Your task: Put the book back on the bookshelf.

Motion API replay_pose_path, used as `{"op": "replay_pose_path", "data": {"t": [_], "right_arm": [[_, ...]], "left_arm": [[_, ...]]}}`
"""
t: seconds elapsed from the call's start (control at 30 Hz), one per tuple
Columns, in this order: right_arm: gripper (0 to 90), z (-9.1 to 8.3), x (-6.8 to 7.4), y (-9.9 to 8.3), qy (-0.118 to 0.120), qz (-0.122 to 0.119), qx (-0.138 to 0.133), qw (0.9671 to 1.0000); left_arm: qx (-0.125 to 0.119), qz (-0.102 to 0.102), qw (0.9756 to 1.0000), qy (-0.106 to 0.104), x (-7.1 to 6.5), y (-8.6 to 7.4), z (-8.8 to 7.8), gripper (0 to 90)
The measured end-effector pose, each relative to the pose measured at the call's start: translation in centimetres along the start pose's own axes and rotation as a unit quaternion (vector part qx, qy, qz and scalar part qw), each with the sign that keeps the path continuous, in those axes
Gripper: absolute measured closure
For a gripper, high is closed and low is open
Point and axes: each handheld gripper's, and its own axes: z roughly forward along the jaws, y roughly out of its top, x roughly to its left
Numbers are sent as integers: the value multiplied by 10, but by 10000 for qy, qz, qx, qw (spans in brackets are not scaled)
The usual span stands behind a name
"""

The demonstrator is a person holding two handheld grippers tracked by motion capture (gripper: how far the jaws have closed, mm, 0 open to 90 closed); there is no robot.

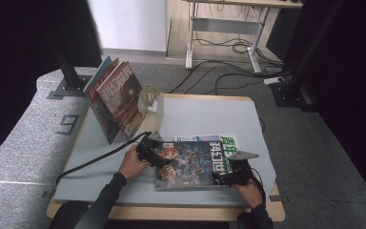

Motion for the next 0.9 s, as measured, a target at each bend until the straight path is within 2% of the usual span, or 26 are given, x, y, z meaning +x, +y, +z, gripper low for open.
{"op": "replay_pose_path", "data": {"t": [0.17,0.27,0.37,0.5,0.6,0.8,0.9], "right_arm": [[0,-5,9,-6,53,-73,-2,10000],[0,-8,13,-10,62,-99,-5,9999],[0,-11,16,-13,62,-127,-10,9999],[0,-13,20,-16,51,-178,0,9998],[0,-14,22,-18,12,-264,21,9996],[0,-12,26,-17,-137,-518,150,9984],[0,-13,22,-17,-133,-485,135,9986]], "left_arm": [[23,21,10000,12,7,9,6,6],[-6,3,10000,-62,10,13,11,10],[68,0,9999,-80,12,16,17,14],[110,-134,9997,-194,16,15,23,6],[115,-119,9997,-163,15,16,22,12],[192,-235,9995,-102,13,15,20,14],[271,-222,9993,-137,11,14,18,14]]}}
